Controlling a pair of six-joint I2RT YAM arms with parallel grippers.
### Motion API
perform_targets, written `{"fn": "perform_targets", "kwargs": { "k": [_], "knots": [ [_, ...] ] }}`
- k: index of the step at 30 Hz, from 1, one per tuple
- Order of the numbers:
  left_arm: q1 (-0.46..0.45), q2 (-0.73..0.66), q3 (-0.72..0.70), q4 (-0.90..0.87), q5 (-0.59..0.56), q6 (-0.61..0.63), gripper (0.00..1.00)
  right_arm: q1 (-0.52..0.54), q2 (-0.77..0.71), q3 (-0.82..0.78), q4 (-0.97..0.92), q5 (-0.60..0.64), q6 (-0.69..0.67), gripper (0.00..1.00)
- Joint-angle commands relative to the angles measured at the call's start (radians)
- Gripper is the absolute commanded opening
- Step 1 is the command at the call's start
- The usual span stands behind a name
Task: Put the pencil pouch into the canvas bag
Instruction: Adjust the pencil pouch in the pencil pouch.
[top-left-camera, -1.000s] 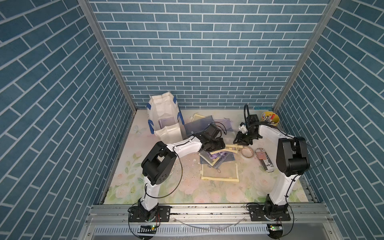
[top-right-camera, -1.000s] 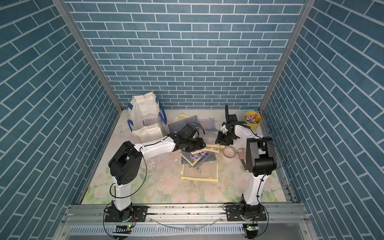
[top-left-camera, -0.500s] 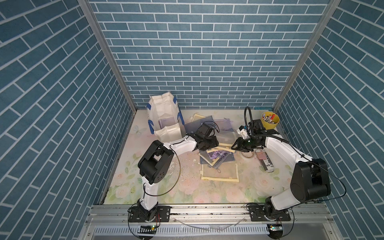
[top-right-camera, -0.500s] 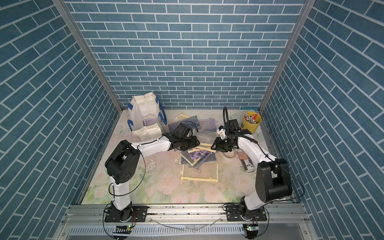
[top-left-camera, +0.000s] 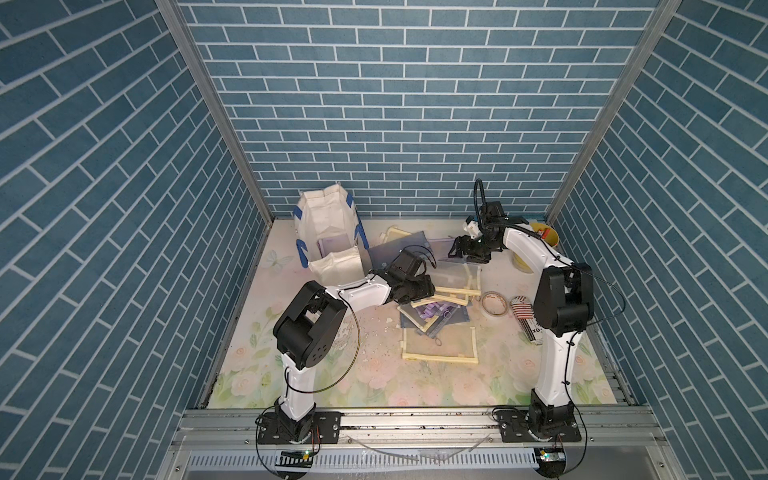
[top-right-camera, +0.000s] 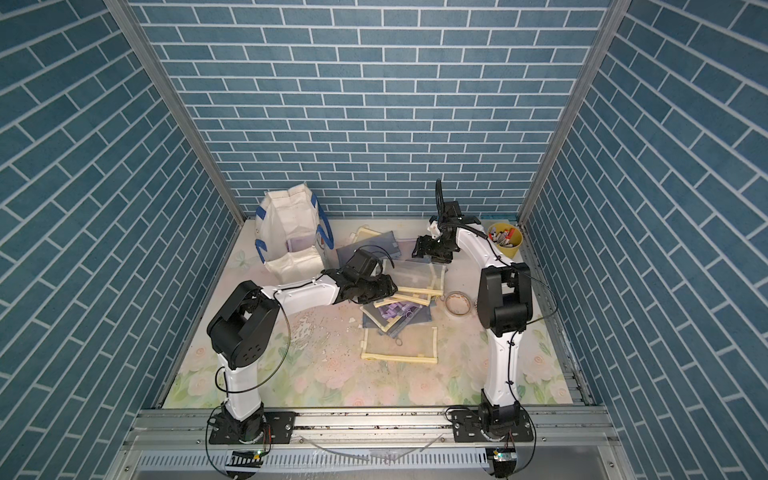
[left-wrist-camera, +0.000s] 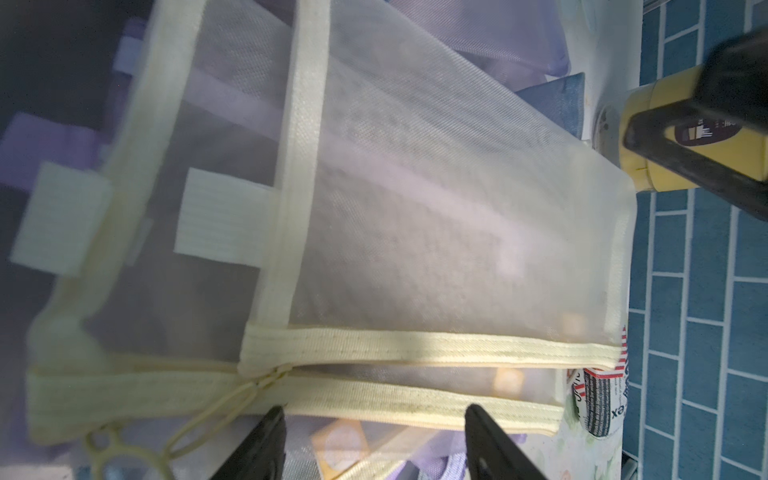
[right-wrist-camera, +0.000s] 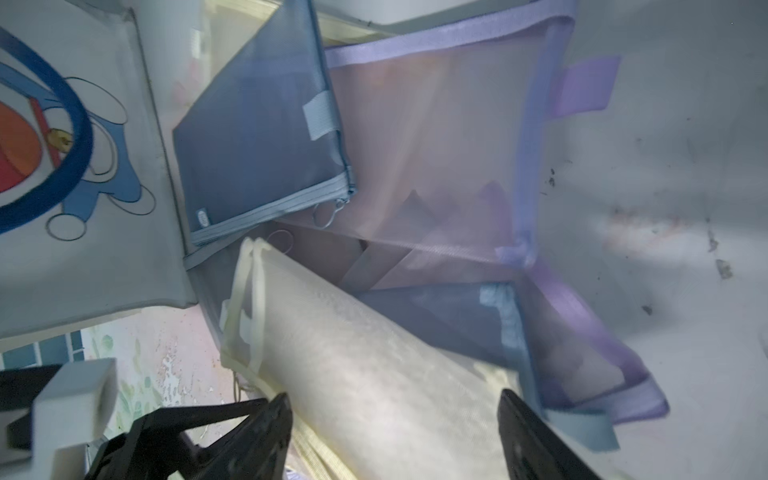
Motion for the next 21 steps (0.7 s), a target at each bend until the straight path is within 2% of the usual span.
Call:
{"fn": "perform_targets", "kwargs": {
  "k": [1, 7, 11, 17, 21],
  "knots": [
    [0.005, -0.006, -0.018, 0.009, 0.018, 0.002, 0.69, -0.002, 0.021, 0.049, -0.076, 0.018, -0.052, 0.79],
    [0.013, 0.021, 0.010, 0.026, 0.035, -0.003, 0.69, -0.003, -0.018, -0.066, -0.074, -0.045, -0.078, 0.75],
    [0.025, 0.033, 0.028, 0.029, 0.048, 0.002, 0.70, 0.000, -0.147, -0.250, -0.019, -0.099, -0.063, 0.61],
    [0.036, 0.051, 0.038, 0.052, 0.054, 0.016, 0.69, 0.003, -0.285, -0.469, 0.035, -0.196, -0.031, 0.56],
    [0.033, 0.051, 0.054, 0.048, 0.057, 0.012, 0.69, 0.030, -0.369, -0.584, 0.113, -0.243, 0.028, 0.45]
  ]
}}
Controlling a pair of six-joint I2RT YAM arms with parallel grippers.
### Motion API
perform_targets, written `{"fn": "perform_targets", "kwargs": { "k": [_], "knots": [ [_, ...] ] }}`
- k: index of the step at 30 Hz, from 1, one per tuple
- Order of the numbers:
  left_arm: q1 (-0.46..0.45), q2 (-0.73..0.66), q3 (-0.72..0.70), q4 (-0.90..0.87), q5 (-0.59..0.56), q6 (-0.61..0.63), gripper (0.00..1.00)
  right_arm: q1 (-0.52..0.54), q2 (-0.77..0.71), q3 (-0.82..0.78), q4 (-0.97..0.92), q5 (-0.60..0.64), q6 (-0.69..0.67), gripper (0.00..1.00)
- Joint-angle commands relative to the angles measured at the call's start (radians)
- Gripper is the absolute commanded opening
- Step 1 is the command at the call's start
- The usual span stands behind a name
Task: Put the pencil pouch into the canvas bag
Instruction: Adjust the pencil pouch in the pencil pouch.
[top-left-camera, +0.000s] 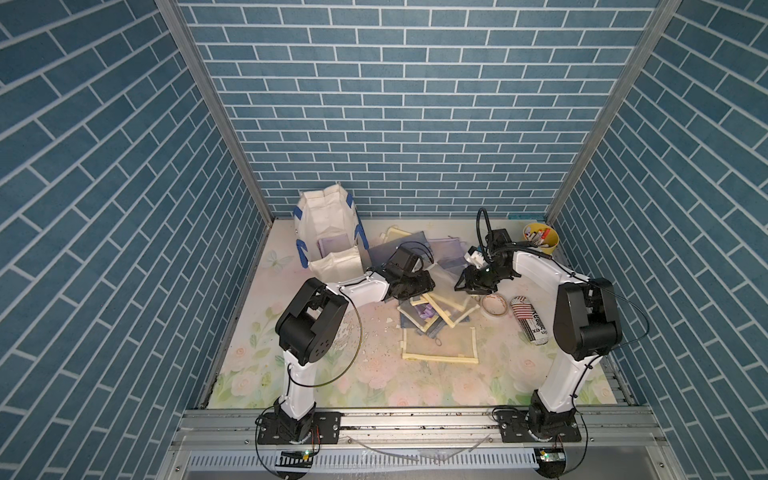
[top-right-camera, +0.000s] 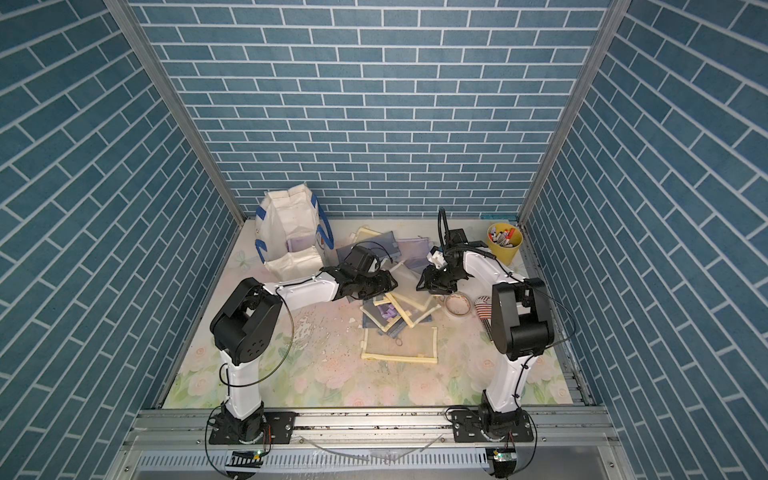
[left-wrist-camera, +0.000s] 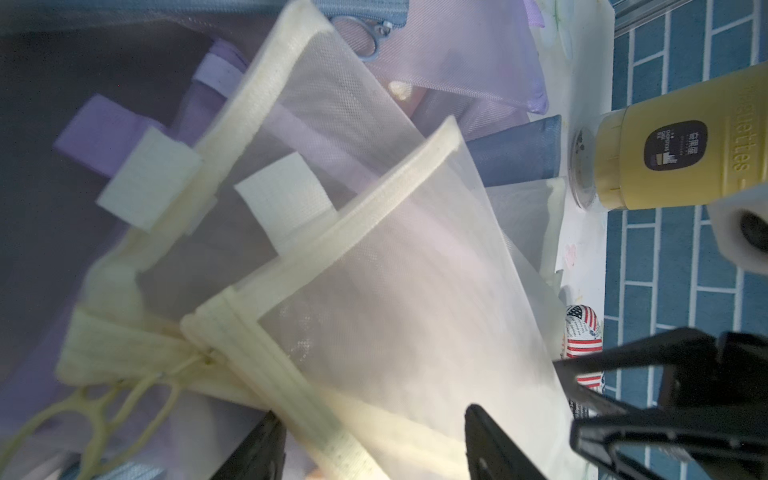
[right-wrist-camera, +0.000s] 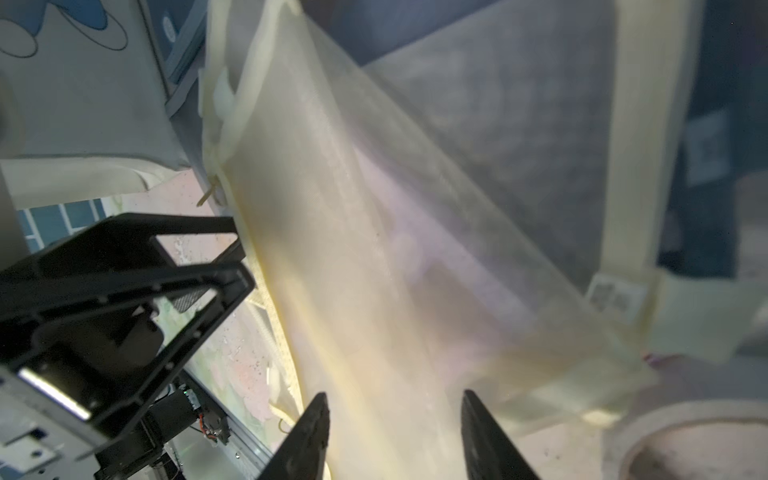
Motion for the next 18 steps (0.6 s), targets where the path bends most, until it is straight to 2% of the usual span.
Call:
{"fn": "perform_targets", "kwargs": {
  "k": [1, 4, 13, 18],
  "knots": [
    [0.001, 0.015, 0.027, 0.000, 0.009, 0.010, 0.69, 0.030, -0.066, -0.084, 0.075, -0.083, 0.048, 0.43],
    [0.001, 0.013, 0.032, 0.006, 0.016, 0.011, 0.69, 0.041, -0.075, -0.116, 0.101, -0.108, 0.067, 0.41],
    [-0.042, 0.008, -0.010, 0.078, 0.005, -0.045, 0.67, 0.041, -0.017, -0.114, 0.153, -0.114, 0.102, 0.43],
    [-0.045, -0.021, -0.045, 0.086, -0.013, -0.053, 0.67, 0.035, -0.116, -0.115, 0.101, -0.039, 0.091, 0.48]
  ]
}}
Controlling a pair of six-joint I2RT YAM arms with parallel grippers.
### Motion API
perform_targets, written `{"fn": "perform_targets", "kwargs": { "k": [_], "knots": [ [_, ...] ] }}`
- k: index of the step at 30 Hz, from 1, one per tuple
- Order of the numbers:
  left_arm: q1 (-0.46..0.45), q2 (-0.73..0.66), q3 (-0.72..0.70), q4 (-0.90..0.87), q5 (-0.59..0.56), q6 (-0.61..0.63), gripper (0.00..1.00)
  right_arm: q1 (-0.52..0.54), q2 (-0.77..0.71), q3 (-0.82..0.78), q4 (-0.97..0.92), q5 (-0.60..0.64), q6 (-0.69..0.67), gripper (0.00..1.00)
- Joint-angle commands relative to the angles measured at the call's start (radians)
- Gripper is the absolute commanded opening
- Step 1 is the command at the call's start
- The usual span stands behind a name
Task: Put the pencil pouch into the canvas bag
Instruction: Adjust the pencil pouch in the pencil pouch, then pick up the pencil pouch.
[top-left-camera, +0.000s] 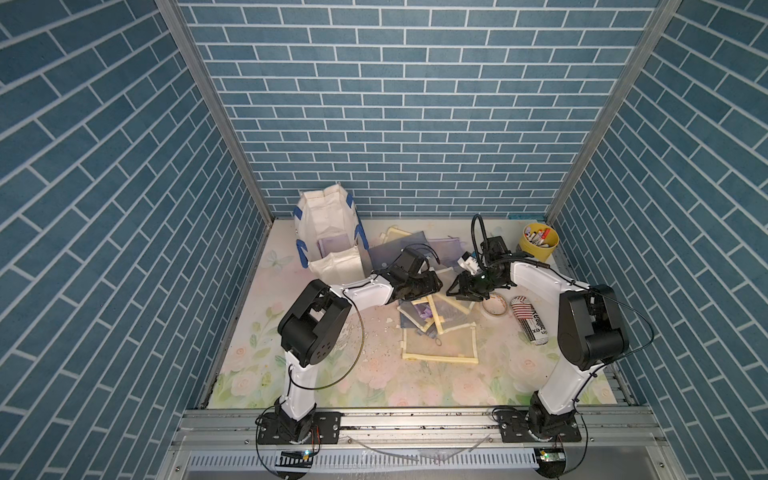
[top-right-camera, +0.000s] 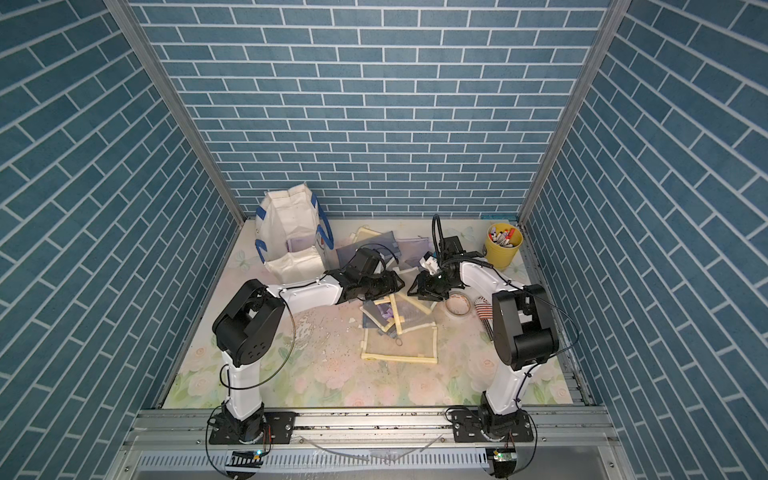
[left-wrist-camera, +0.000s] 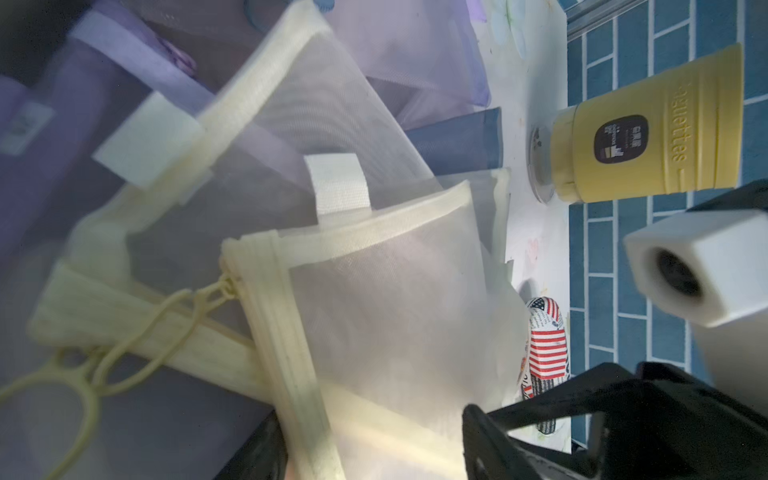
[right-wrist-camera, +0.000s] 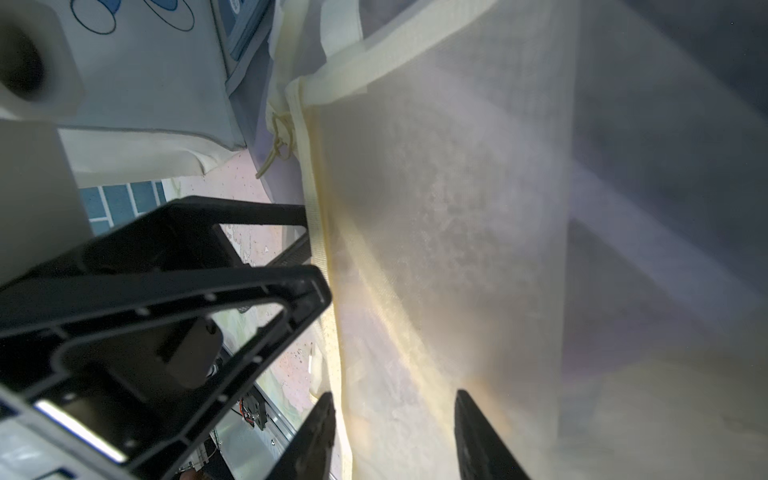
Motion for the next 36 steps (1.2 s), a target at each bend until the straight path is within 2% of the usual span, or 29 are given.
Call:
{"fn": "perform_targets", "kwargs": {
  "k": [1, 4, 7, 14, 25, 27, 32, 33, 36],
  "knots": [
    [-0.002, -0.025, -0.030, 0.008, -0.019, -0.009, 0.67, -0.012, -0.089, -0.027, -0.037, 0.056, 0.004, 0.48],
    [-0.003, -0.033, -0.037, 0.006, -0.019, -0.006, 0.66, -0.050, -0.140, -0.068, -0.010, 0.070, 0.023, 0.48],
    [-0.002, -0.035, -0.036, 0.001, -0.014, -0.003, 0.65, -0.075, -0.111, -0.075, 0.002, 0.051, 0.025, 0.48],
    [-0.009, -0.021, -0.042, 0.019, -0.004, -0.014, 0.62, -0.075, -0.014, -0.081, 0.067, -0.009, 0.035, 0.48],
    [-0.035, 0.001, -0.046, 0.077, -0.001, -0.059, 0.59, -0.050, 0.001, -0.118, 0.135, -0.072, 0.056, 0.43],
    [-0.038, -0.001, -0.055, 0.088, -0.003, -0.067, 0.58, -0.049, -0.002, -0.125, 0.146, -0.080, 0.059, 0.37],
    [-0.040, -0.029, -0.085, 0.118, -0.009, -0.074, 0.57, -0.049, -0.020, -0.143, 0.173, -0.109, 0.068, 0.04],
    [-0.041, -0.038, -0.089, 0.119, -0.012, -0.074, 0.57, -0.049, -0.028, -0.146, 0.176, -0.116, 0.069, 0.00],
    [-0.041, -0.089, -0.114, 0.121, -0.012, -0.065, 0.59, -0.049, -0.088, -0.167, 0.209, -0.154, 0.081, 0.00]
  ]
}}
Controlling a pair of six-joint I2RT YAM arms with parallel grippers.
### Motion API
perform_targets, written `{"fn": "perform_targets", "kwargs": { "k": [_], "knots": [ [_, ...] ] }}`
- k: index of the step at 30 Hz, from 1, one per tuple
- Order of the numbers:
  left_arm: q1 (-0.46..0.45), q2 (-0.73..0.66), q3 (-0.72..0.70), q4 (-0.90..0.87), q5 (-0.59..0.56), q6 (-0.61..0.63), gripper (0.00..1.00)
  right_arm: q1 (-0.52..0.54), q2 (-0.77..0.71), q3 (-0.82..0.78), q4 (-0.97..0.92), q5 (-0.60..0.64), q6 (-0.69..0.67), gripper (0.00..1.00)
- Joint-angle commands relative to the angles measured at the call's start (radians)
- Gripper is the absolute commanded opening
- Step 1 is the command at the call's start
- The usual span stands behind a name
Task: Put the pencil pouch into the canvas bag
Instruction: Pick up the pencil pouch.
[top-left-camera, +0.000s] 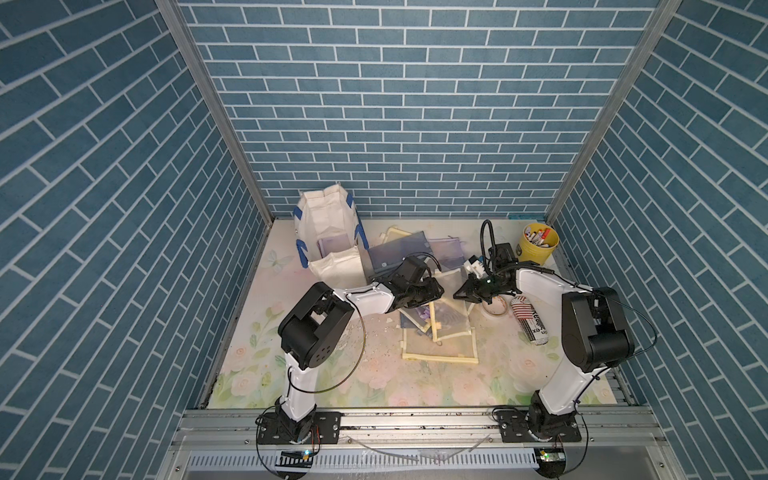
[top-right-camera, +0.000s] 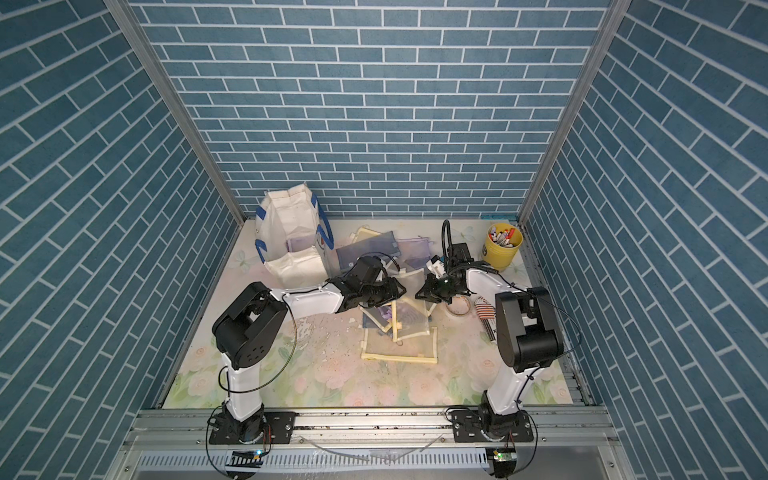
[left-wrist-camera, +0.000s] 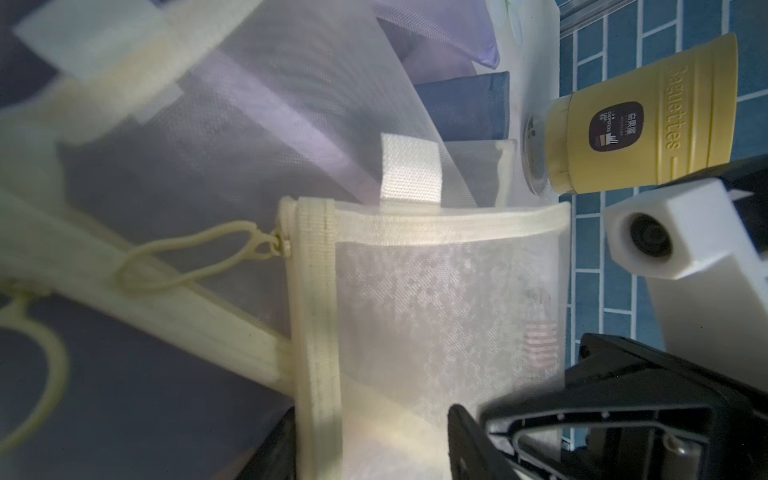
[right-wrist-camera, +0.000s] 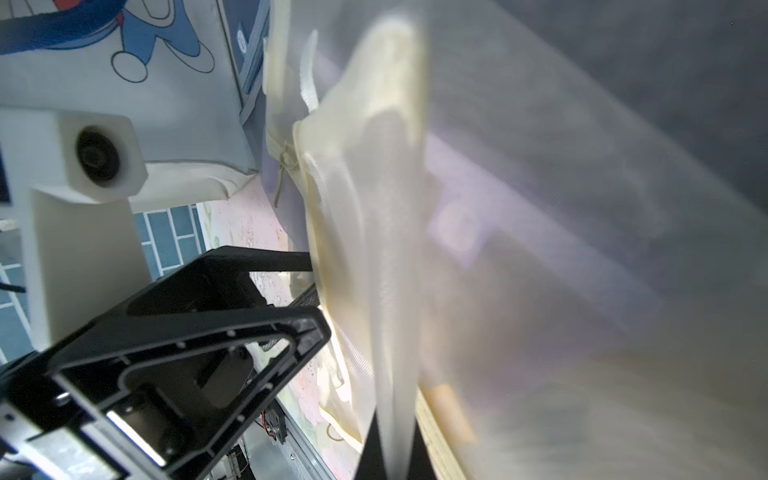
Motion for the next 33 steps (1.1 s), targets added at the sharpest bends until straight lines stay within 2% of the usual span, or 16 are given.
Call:
{"fn": "perform_targets", "kwargs": {
  "k": [1, 4, 7, 13, 19, 25, 28, 33],
  "knots": [
    [-0.003, -0.089, -0.044, 0.018, -0.002, 0.008, 0.62, 0.005, -0.094, -0.043, 0.051, -0.073, 0.022, 0.00],
    [0.000, -0.169, -0.110, 0.073, 0.038, 0.015, 0.70, 0.005, -0.185, -0.065, 0.077, -0.117, 0.045, 0.00],
    [-0.004, -0.273, -0.162, 0.073, 0.085, 0.056, 0.84, 0.005, -0.273, -0.072, 0.082, -0.150, 0.071, 0.00],
    [-0.016, -0.501, -0.274, 0.099, 0.130, 0.087, 0.96, 0.010, -0.406, -0.104, 0.267, -0.243, 0.246, 0.00],
    [-0.067, -0.602, -0.243, 0.036, 0.111, 0.145, 0.98, 0.051, -0.473, -0.097, 0.440, -0.301, 0.395, 0.00],
    [-0.107, -0.649, -0.265, 0.127, 0.063, 0.134, 0.94, 0.085, -0.516, -0.102, 0.603, -0.330, 0.532, 0.00],
    [-0.109, -0.685, -0.296, 0.167, 0.036, 0.114, 0.89, 0.091, -0.531, -0.101, 0.611, -0.337, 0.540, 0.00],
    [-0.086, -0.763, -0.363, 0.146, 0.022, 0.094, 0.92, 0.093, -0.549, -0.101, 0.601, -0.350, 0.541, 0.00]
  ]
}}
